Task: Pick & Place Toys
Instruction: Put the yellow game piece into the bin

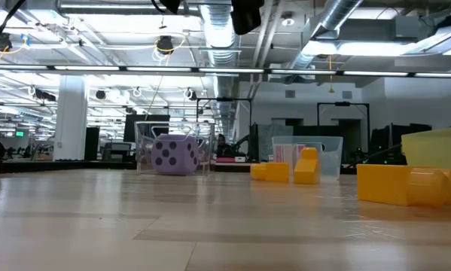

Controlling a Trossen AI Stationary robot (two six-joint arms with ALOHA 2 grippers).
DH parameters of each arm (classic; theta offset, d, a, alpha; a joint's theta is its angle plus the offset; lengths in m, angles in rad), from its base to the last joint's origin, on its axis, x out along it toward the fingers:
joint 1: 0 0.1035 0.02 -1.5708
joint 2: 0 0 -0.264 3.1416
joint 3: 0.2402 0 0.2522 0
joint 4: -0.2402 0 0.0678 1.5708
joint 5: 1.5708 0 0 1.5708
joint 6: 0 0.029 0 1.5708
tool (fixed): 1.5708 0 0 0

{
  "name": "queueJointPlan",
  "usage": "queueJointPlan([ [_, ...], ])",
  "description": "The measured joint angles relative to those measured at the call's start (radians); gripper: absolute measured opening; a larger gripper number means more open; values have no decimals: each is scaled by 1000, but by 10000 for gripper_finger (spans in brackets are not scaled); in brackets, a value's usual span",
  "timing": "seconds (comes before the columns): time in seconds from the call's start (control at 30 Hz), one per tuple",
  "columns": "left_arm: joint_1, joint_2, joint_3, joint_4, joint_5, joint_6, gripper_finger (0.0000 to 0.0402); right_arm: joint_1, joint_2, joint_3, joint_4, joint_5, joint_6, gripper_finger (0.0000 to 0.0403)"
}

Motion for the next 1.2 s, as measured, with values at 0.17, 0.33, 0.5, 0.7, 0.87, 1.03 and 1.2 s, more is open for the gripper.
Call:
queueJointPlan([
  [0.17,0,0,0,22,6,-25,268,-36,119,142,-87,-88,-60,252],
  [0.33,1,0,0,35,12,-32,269,-47,206,261,-165,-148,-131,252],
  [0.5,1,0,0,36,12,-51,269,-47,246,329,-228,-155,-176,252],
  [0.7,28,0,0,76,12,-110,269,-47,255,337,-230,-168,-182,252],
  [0.87,45,2,-1,177,11,-170,269,-60,254,338,-223,-162,-183,252],
  [1.03,42,2,-1,250,20,-212,269,-81,255,339,-218,-163,-183,251],
  [1.2,39,2,-1,256,27,-217,269,-92,255,338,-215,-168,-185,249],
])
